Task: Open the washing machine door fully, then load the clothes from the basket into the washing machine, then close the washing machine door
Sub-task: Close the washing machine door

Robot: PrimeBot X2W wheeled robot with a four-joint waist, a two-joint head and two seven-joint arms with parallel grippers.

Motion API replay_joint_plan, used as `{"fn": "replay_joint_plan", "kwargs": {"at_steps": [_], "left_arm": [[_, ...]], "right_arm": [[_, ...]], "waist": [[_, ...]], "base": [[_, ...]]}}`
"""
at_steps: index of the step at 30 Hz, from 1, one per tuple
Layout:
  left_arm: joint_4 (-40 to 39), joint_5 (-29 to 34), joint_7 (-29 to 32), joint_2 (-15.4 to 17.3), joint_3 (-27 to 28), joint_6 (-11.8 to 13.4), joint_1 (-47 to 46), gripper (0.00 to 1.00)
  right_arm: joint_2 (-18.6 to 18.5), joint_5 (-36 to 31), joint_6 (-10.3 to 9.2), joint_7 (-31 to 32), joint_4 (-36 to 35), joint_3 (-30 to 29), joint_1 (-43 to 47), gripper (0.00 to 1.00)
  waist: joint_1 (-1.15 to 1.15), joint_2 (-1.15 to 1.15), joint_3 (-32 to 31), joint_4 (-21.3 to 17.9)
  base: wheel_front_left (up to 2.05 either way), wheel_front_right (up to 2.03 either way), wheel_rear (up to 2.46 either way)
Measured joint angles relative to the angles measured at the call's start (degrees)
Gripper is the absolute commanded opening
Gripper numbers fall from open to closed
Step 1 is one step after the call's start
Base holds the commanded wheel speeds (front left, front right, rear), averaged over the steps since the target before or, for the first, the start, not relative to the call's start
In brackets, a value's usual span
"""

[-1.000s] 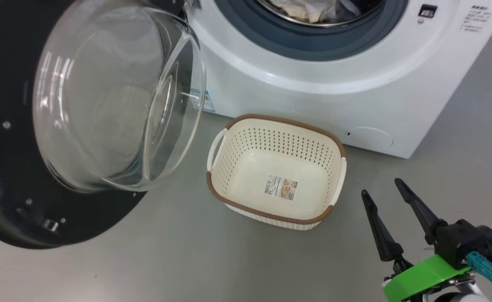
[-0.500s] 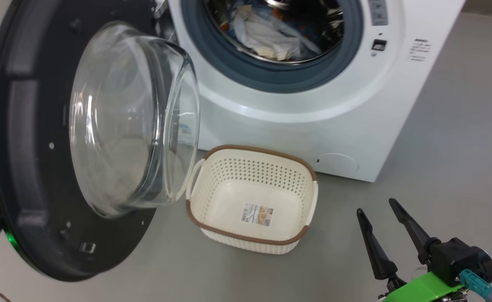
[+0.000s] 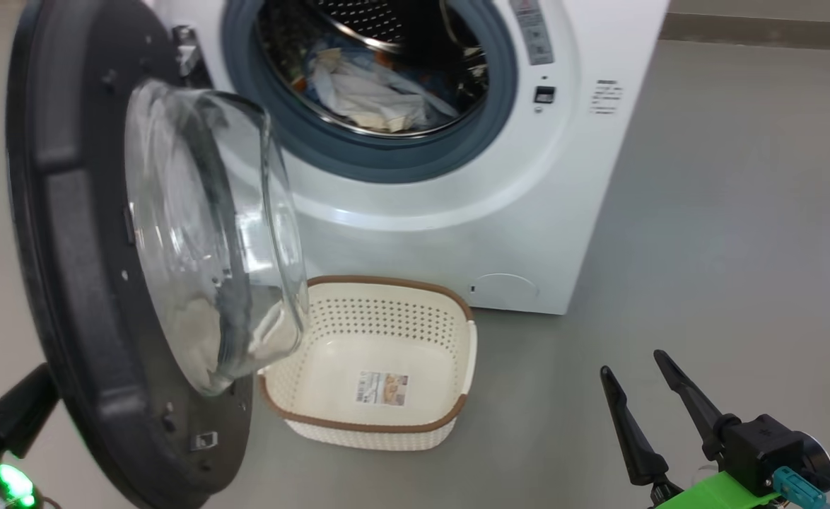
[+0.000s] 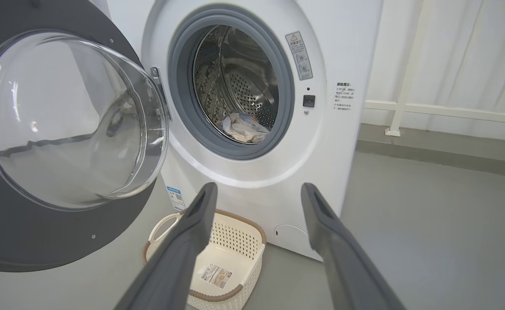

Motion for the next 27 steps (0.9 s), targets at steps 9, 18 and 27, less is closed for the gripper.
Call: {"fn": "replay_joint_plan", "kwargs": {"at_steps": [9,18,27], "left_arm": [[-0.6,-0.1,-0.5,-2.8,-2.2,0.5,-1.1,0.0],[2.0,-0.1,-1.1,-5.5,-4.2,0.5,-6.3,0.0],[6.8,0.3,-1.5,-8.5,-7.0,-0.7,-13.1,0.0]], "right_arm": [[0.1,0.0,0.0,-0.3,0.2,0.4,-0.2,1.0],[0.2,0.2,0.0,-0.6,1.2,2.4,-1.2,1.0],[0.2,0.4,0.0,-1.5,2.4,3.5,-4.0,1.0]], "waist": [[0.0,0.0,-0.2,-4.3],[0.0,0.0,0.7,-8.3],[-0.01,0.0,2.6,-12.8]], "base": [[0.0,0.0,0.0],[0.0,0.0,0.0],[0.0,0.0,0.0]]}}
